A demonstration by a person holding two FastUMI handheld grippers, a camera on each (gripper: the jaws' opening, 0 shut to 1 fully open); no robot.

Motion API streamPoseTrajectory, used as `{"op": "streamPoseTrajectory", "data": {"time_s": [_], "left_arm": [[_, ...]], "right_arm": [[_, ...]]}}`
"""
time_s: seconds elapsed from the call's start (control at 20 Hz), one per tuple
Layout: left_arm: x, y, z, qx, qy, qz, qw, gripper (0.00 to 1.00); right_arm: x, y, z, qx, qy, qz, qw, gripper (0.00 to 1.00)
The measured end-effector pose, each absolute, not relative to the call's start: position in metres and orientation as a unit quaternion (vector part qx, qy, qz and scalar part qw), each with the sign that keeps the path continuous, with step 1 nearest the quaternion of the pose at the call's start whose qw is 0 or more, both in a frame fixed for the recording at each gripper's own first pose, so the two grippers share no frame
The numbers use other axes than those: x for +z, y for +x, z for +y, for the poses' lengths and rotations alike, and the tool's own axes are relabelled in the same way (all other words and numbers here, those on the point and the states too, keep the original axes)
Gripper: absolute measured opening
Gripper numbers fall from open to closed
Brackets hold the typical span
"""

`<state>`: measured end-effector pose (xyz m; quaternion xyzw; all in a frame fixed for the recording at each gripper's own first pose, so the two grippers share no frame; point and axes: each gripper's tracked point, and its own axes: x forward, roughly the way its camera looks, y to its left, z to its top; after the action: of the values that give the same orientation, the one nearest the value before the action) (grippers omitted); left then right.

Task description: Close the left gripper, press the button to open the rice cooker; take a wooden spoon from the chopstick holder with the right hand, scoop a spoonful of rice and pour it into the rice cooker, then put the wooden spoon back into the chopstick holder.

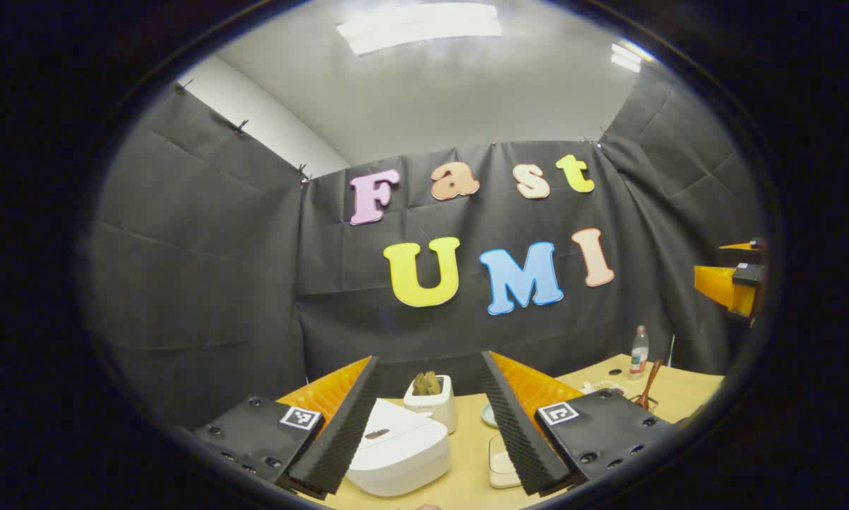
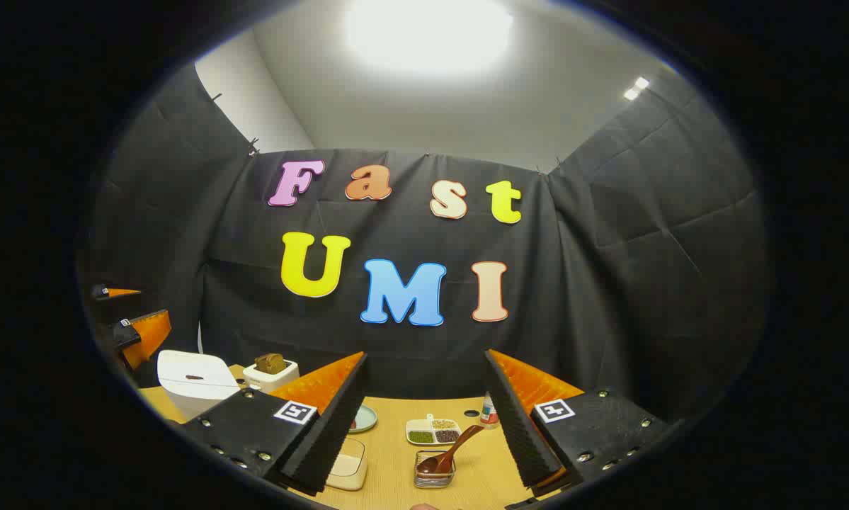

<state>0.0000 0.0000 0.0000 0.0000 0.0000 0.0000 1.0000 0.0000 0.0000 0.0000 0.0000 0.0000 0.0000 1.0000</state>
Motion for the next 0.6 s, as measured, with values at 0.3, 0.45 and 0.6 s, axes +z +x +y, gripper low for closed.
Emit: {"op": "streamPoseTrajectory", "data": {"time_s": [0.3,0.45,0.6], "left_arm": [[-0.006,0.004,0.011,0.014,-0.014,0.012,1.0,0.96],[-0.003,0.003,0.02,0.021,-0.019,0.005,1.0,0.96],[-0.001,0.004,0.023,0.025,-0.017,0.003,1.0,0.94]], "right_arm": [[-0.001,0.009,-0.003,0.004,0.004,-0.004,1.0,0.96],[0.0,0.011,-0.002,0.008,0.007,-0.003,1.0,0.96],[0.0,0.012,-0.004,0.008,0.002,-0.004,1.0,0.96]]}}
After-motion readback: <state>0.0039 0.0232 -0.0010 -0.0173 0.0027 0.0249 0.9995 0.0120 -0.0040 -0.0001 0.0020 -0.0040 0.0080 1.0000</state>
